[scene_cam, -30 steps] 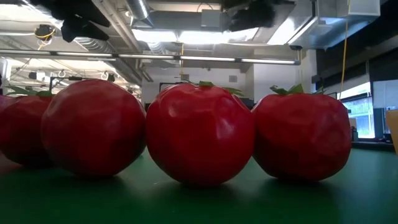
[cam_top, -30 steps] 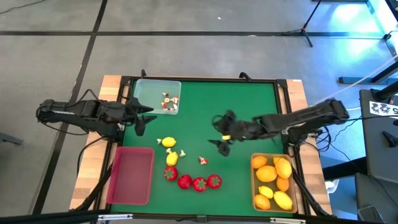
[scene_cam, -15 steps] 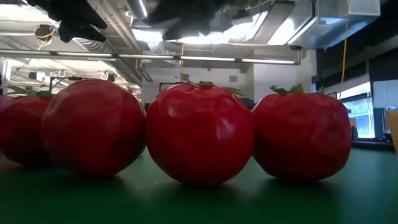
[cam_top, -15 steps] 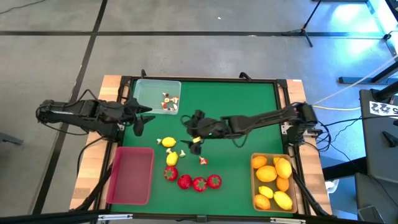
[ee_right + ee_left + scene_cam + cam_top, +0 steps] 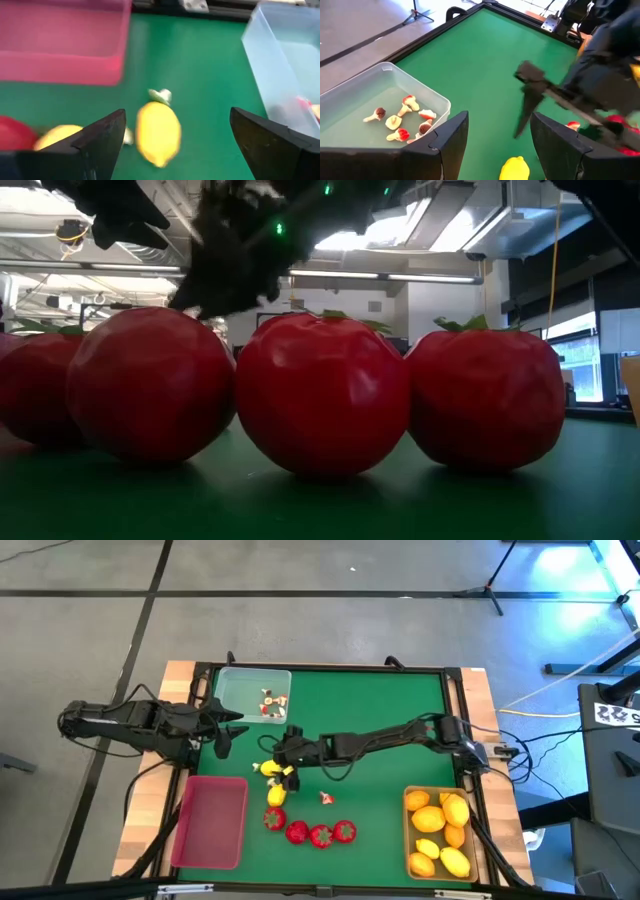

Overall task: Sort produce into baskets
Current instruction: Put the lemon into the orange bin

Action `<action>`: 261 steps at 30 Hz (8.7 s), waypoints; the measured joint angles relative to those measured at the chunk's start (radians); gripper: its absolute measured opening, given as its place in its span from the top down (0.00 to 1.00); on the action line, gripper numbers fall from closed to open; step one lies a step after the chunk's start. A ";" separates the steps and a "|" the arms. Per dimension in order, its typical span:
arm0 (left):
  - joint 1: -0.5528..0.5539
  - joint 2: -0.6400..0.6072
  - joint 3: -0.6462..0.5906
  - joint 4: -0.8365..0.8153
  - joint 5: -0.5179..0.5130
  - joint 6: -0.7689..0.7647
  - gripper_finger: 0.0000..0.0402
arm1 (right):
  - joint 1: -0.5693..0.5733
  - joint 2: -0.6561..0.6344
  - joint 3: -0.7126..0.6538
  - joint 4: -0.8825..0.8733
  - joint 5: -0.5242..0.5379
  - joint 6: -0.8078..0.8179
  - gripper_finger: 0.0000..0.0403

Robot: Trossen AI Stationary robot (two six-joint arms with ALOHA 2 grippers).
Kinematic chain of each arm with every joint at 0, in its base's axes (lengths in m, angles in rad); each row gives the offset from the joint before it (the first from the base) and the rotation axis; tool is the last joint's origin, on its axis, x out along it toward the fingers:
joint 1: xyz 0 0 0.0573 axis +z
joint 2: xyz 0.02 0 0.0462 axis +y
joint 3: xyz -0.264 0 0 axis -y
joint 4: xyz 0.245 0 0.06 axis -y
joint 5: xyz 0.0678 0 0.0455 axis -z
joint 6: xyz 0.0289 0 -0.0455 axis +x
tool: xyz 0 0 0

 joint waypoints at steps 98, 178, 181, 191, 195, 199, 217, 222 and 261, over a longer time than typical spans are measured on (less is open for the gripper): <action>0.000 0.000 0.000 -0.020 -0.007 -0.048 0.48 | 0.883 -0.539 -0.180 -1.427 -0.088 1.427 0.55; 0.000 0.001 0.000 -0.020 -0.007 -0.047 0.48 | 0.185 -0.435 -0.393 0.010 0.242 0.296 0.20; 0.000 0.001 0.000 -0.020 -0.007 -0.047 0.48 | 0.172 -0.365 -0.377 0.123 0.218 0.271 0.20; 0.000 0.002 0.000 -0.021 -0.007 -0.054 0.48 | 0.167 -0.069 -0.116 0.104 0.167 0.191 0.20; 0.000 0.002 0.000 -0.021 -0.007 -0.058 0.48 | 0.167 0.002 -0.013 -0.005 0.124 0.192 0.20; 0.000 0.002 0.000 -0.022 -0.007 -0.058 0.48 | 0.168 0.038 0.006 -0.013 0.082 0.244 0.20; 0.000 0.002 0.000 -0.022 -0.007 -0.069 0.48 | 0.166 0.157 0.006 0.014 0.010 0.290 0.20; 0.000 0.002 0.000 -0.022 -0.007 -0.066 0.48 | 0.166 0.157 0.006 0.014 0.010 0.289 0.20; 0.000 0.002 0.000 -0.022 -0.007 -0.076 0.48 | 0.161 0.129 0.363 -0.522 0.011 0.015 0.54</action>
